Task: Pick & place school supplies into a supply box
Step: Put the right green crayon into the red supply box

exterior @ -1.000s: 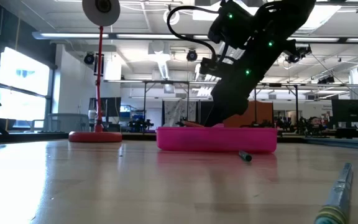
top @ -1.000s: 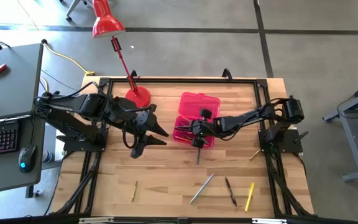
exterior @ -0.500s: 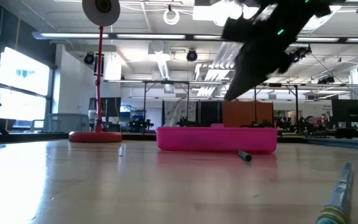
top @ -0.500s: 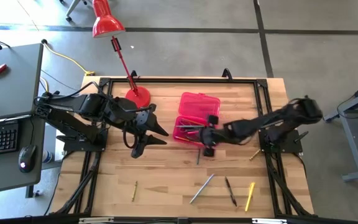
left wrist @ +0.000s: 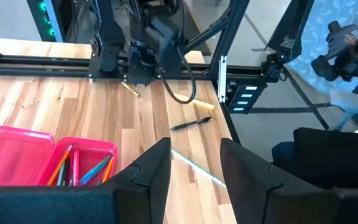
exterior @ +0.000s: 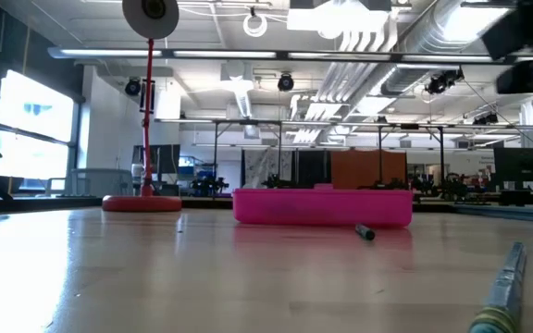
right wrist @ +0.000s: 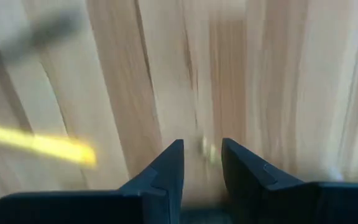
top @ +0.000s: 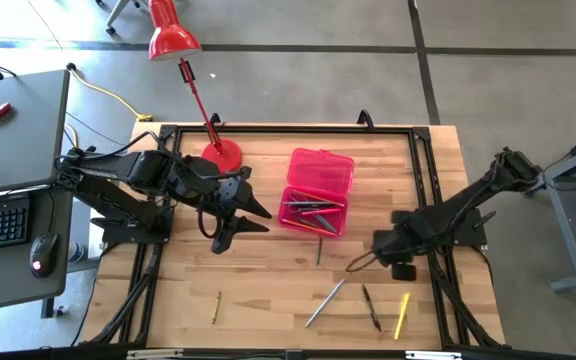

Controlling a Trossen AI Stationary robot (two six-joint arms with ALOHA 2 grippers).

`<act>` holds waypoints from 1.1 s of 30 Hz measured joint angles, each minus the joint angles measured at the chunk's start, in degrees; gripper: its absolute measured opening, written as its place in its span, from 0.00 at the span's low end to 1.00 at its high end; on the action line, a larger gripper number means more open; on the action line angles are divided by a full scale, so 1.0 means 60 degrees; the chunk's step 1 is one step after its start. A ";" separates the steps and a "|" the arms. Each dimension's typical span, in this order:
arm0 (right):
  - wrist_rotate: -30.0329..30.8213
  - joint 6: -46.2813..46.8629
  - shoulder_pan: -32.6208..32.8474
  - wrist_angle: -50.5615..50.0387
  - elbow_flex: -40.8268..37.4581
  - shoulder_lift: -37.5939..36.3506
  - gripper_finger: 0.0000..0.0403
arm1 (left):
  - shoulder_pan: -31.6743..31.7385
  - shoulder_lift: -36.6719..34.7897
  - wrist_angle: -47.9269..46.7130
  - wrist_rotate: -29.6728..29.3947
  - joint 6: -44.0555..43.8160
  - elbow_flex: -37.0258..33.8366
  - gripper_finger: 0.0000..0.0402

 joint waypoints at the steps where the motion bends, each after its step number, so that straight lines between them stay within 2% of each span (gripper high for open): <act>1: -0.0181 0.0079 0.0101 -0.0326 -0.0004 0.0073 0.22 | 0.0000 0.0000 0.0047 0.0000 0.0000 0.0000 0.43; 5: -0.0232 -0.0315 0.0408 -0.0857 -0.0015 0.0429 0.22 | 0.0002 0.0000 0.0115 -0.0166 0.0005 0.0000 0.43; 12: -0.0658 -0.2214 0.0663 0.0670 -0.0932 0.1048 0.22 | 0.0004 0.0000 0.0046 -0.0380 0.0000 0.0000 0.43; 18: -0.1315 -0.1859 0.0652 0.1127 -0.2159 0.1178 0.21 | 0.0004 0.0000 0.0044 -0.0378 0.0004 0.0000 0.43; 21: -0.1076 -0.1694 0.0652 0.1154 -0.2539 0.1178 0.20 | 0.0004 0.0000 0.0044 -0.0375 0.0020 0.0000 0.43; 25: -0.0265 -0.1909 0.0654 0.1339 -0.2826 0.1178 0.16 | 0.0004 0.0001 0.0044 -0.0381 0.0051 0.0000 0.43; 33: -0.0587 -0.1935 0.0667 0.1621 -0.3002 0.1178 0.15 | 0.0004 0.0000 0.0022 -0.0413 0.0076 0.0000 0.43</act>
